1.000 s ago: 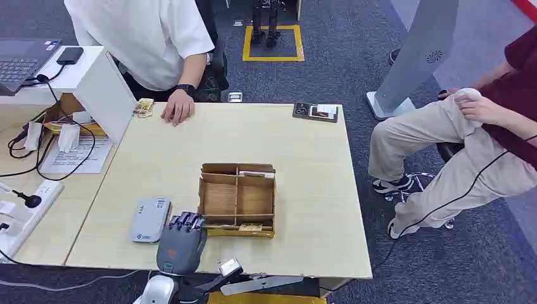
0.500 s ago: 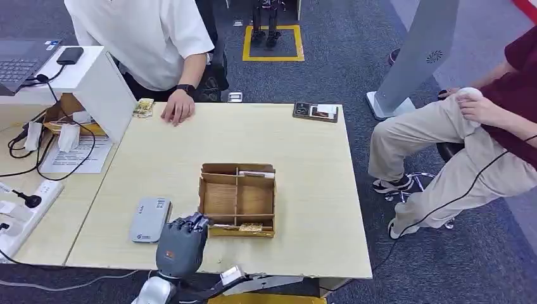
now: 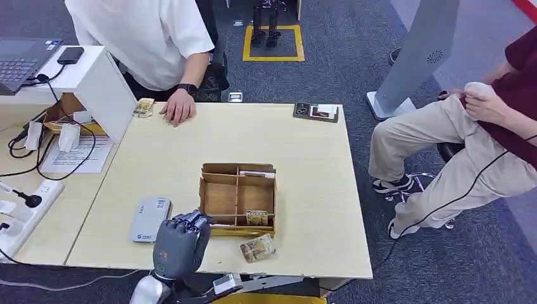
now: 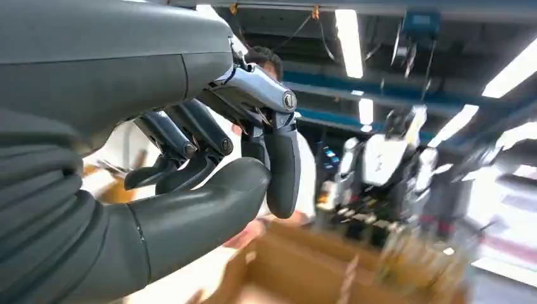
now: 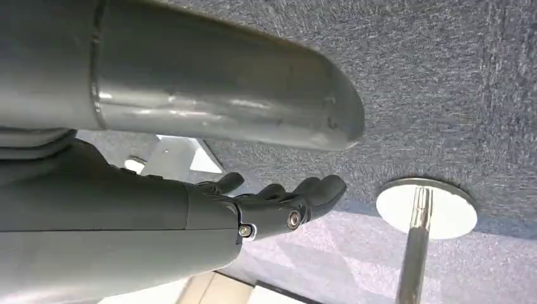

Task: Pass the card to the sensor for recognition and then transmit it.

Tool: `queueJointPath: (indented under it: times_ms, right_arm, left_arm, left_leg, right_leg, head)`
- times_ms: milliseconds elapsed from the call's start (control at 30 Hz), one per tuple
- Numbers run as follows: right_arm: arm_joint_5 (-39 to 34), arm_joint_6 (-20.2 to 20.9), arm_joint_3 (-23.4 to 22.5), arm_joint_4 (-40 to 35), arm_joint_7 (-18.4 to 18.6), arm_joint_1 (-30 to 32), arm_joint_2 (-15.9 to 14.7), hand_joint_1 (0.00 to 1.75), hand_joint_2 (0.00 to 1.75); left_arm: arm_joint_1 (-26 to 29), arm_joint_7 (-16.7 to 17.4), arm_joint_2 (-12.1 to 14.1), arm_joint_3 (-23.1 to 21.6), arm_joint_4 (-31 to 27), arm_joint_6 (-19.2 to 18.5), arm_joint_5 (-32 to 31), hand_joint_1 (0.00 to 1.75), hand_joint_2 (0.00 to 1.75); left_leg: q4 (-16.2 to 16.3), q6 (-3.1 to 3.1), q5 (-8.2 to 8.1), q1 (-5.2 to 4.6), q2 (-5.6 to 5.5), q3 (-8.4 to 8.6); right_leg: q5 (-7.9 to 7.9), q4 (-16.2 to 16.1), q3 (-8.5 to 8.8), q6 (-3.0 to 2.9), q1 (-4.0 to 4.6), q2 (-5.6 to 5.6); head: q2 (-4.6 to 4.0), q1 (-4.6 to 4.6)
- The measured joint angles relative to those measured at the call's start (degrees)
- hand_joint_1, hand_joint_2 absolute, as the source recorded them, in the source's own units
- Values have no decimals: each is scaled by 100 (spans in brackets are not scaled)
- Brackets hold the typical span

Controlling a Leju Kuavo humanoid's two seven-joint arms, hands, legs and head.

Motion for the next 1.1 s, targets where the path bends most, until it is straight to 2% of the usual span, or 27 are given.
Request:
queueJointPath:
  times_ms: [67,100,200,300,533,567,633,867,1000,1100]
  right_arm:
    - [2,0,-9,-35,20,2,24,0,0]
    - [4,0,-17,-57,22,2,44,0,0]
    - [4,0,-61,-105,20,1,92,0,0]
    - [9,0,-123,-166,9,-2,140,0,0]
    - [13,0,-151,-232,-2,-6,177,0,0]
    - [15,0,-151,-243,-2,-6,182,0,0]
    - [24,0,-153,-245,-2,-7,186,0,0]
    - [142,0,-153,-238,-20,-15,188,0,0]
    - [205,0,-142,-212,-20,-22,179,0,0]
    - [243,0,-120,-179,-20,-28,155,0,0]
  left_arm:
    - [40,-695,-398,437,-33,2,611,175,175]
    - [49,-849,-558,608,-50,2,873,175,175]
    - [57,-930,-813,868,-59,9,1494,175,175]
    - [82,-991,-869,1020,-59,13,1776,175,175]
    - [106,-1046,-880,1145,-59,13,1895,175,175]
    - [108,-1048,-882,1156,-59,15,1902,2,175]
    - [110,-1094,-885,1169,-59,15,1900,0,175]
    - [149,-1641,-898,1307,-177,15,998,0,175]
    - [193,-1684,-902,1335,-564,20,30,0,175]
    - [209,-1684,-904,1335,-776,20,-240,0,175]
  left_leg:
    - [0,0,0,-1,0,0]
    - [0,0,0,-1,0,1]
    - [0,0,0,2,0,4]
    - [-1,-1,1,4,1,7]
    - [-1,-2,1,4,1,4]
    - [-1,-1,1,4,1,4]
    - [-1,-1,1,3,1,3]
    - [-1,-1,1,3,1,4]
    - [-1,-1,1,4,1,5]
    - [-1,-1,1,4,1,6]
  right_leg:
    - [0,0,0,0,-1,0]
    - [0,0,0,0,-1,0]
    - [0,0,1,0,2,-2]
    - [0,1,0,-1,5,-1]
    - [-1,1,0,-1,6,0]
    - [0,1,1,-1,5,0]
    - [0,1,1,-1,5,-1]
    - [0,1,1,-1,5,-1]
    - [0,1,1,-1,6,-1]
    - [0,1,1,-1,6,0]
  head:
    - [0,0]
    - [-2,2]
    - [-2,2]
    - [0,-2]
    - [0,0]
    - [-2,0]
    - [0,0]
    - [0,0]
    - [0,0]
    - [0,0]
